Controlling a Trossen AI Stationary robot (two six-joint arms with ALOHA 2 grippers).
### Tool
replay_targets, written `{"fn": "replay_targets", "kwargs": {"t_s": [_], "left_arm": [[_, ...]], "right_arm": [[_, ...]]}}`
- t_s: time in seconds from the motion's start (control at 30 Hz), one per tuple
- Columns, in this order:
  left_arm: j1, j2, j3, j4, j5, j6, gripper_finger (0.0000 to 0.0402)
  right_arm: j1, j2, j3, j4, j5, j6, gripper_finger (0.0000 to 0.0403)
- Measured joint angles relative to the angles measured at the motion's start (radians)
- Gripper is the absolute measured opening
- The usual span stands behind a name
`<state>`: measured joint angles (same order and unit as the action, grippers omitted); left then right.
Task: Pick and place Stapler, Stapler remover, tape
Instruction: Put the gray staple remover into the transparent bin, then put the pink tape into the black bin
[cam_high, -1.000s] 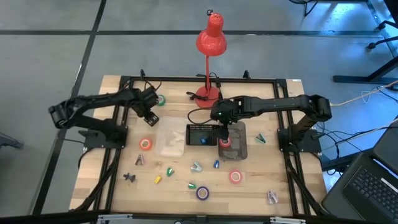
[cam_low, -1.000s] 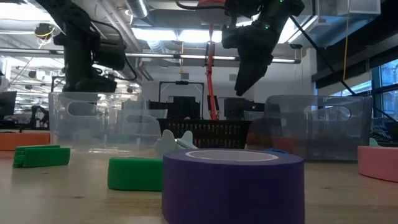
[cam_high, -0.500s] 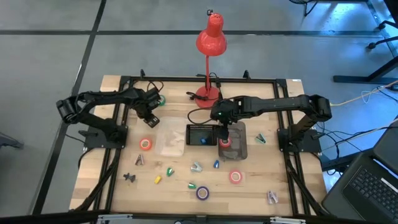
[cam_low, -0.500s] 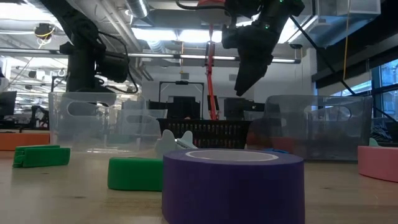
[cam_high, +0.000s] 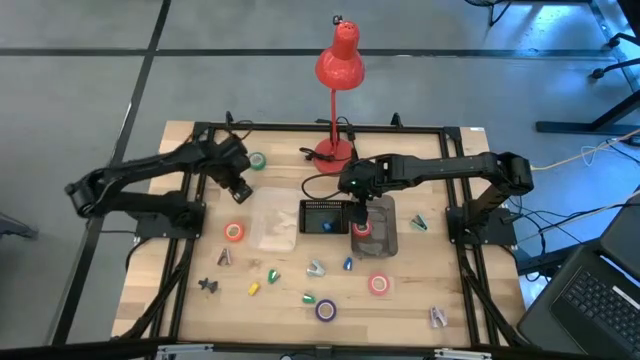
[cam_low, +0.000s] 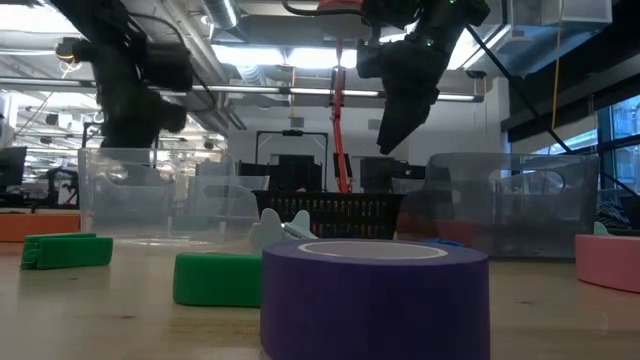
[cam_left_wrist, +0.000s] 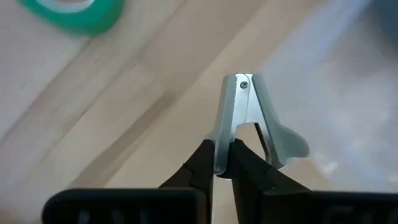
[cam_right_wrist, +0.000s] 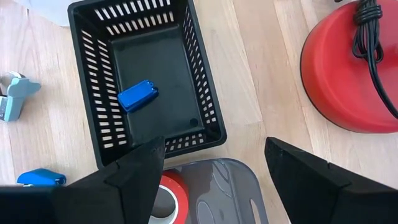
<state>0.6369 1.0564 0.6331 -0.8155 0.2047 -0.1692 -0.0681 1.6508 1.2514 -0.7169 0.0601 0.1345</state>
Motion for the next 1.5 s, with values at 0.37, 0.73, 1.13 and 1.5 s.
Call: {"fn": "replay_targets", "kwargs": {"t_s": [0.37, 0.73, 1.13, 1.5], "left_arm": [[-0.035, -0.182, 0.068, 0.108, 0.19, -0.008, 0.0023], [-0.347, 0.098, 0.068, 0.25, 0.16, -0.08, 0.0023], [-0.38, 0.234, 0.068, 0.27, -0.041, -0.045, 0.0023], [-0.38, 0.239, 0.068, 0.29, -0.081, 0.043, 0.0157]], "right_arm": [[0.0, 0.0, 0.0, 0.006, 0.0, 0.002, 0.0278], [0.0, 0.0, 0.0, 0.007, 0.0, 0.015, 0.0278], [0.0, 0.0, 0.0, 0.006, 0.0, 0.015, 0.0278], [0.0, 0.0, 0.0, 0.006, 0.0, 0.018, 0.0278]]}}
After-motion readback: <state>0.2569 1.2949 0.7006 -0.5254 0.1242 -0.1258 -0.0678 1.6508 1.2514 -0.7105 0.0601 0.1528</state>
